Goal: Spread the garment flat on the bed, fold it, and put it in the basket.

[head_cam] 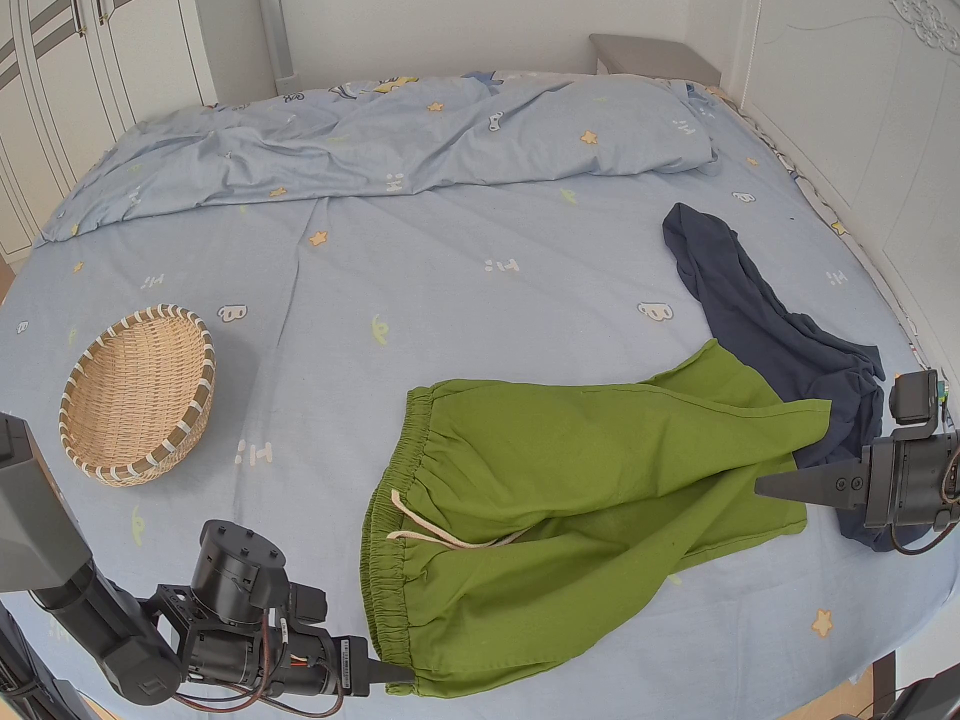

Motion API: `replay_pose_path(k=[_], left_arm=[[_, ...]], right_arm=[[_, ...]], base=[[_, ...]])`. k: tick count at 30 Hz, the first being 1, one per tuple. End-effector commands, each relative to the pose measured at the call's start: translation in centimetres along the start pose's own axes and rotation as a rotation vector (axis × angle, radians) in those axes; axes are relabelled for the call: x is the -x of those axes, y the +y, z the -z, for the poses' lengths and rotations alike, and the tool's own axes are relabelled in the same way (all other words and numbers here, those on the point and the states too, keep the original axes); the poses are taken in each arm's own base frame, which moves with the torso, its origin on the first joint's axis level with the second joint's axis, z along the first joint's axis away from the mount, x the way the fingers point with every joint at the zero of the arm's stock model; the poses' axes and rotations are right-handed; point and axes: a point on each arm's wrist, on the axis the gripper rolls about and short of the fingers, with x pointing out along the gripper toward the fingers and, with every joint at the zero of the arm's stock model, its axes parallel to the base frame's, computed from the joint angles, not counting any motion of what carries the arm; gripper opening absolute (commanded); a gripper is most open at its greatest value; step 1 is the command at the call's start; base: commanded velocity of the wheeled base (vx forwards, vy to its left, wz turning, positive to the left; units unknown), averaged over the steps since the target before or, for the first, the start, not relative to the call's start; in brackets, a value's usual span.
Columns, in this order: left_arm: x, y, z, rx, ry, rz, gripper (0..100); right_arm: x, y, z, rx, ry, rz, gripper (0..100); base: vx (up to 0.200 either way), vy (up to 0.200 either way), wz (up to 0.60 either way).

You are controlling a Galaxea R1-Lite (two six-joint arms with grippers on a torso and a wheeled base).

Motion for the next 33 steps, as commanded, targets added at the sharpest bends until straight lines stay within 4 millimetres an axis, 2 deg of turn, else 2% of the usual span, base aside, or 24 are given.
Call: replay_pose_path(k=[1,7,13,14,17,19,20,24,28,29,33], left_arm=[[2.0,0.6,-0.1,0.030,-0.068,-0.003,0],[6.5,2.1,-0.7,0.112,-0.272,-0.007,0],[9.0,3.7,0.1,0.186,-0.337,0.021,0],[9.0,3.7,0.1,0.186,-0.337,0.021,0],[10.0,4.7,0.4,0.235,-0.376,0.017,0],[10.2,4.9,0.4,0.247,-0.389,0.012,0],[10.4,5.3,0.4,0.264,-0.406,-0.003,0],[10.4,5.7,0.9,0.268,-0.396,-0.021,0],[10.4,5.7,0.9,0.265,-0.390,-0.020,0],[10.4,5.8,0.8,0.266,-0.387,-0.011,0],[10.2,5.9,0.8,0.272,-0.382,-0.014,0]], right_arm=[[-0.1,-0.1,0.2,-0.005,0.009,-0.003,100],[-0.3,-0.4,0.8,-0.019,0.043,0.002,100],[-0.8,-2.1,2.8,-0.075,0.118,0.039,100],[-0.8,-2.1,2.8,-0.075,0.118,0.039,100],[-1.6,-3.8,4.8,-0.115,0.196,0.094,100],[-1.8,-4.2,5.3,-0.119,0.222,0.103,100],[-2.2,-4.8,6.4,-0.119,0.278,0.109,100],[-3.1,-6.3,8.0,-0.146,0.384,0.127,100],[-3.4,-6.9,8.1,-0.153,0.394,0.141,100],[-4.2,-8.4,8.3,-0.172,0.404,0.171,100],[-5.2,-9.7,8.5,-0.188,0.416,0.138,100]], base=[[0.000,0.000,0.00],[0.000,0.000,0.00],[0.000,0.000,0.00],[0.000,0.000,0.00],[0.000,0.000,0.00],[0.000,0.000,0.00],[0.000,0.000,0.00],[0.000,0.000,0.00],[0.000,0.000,0.00],[0.000,0.000,0.00],[0.000,0.000,0.00]])
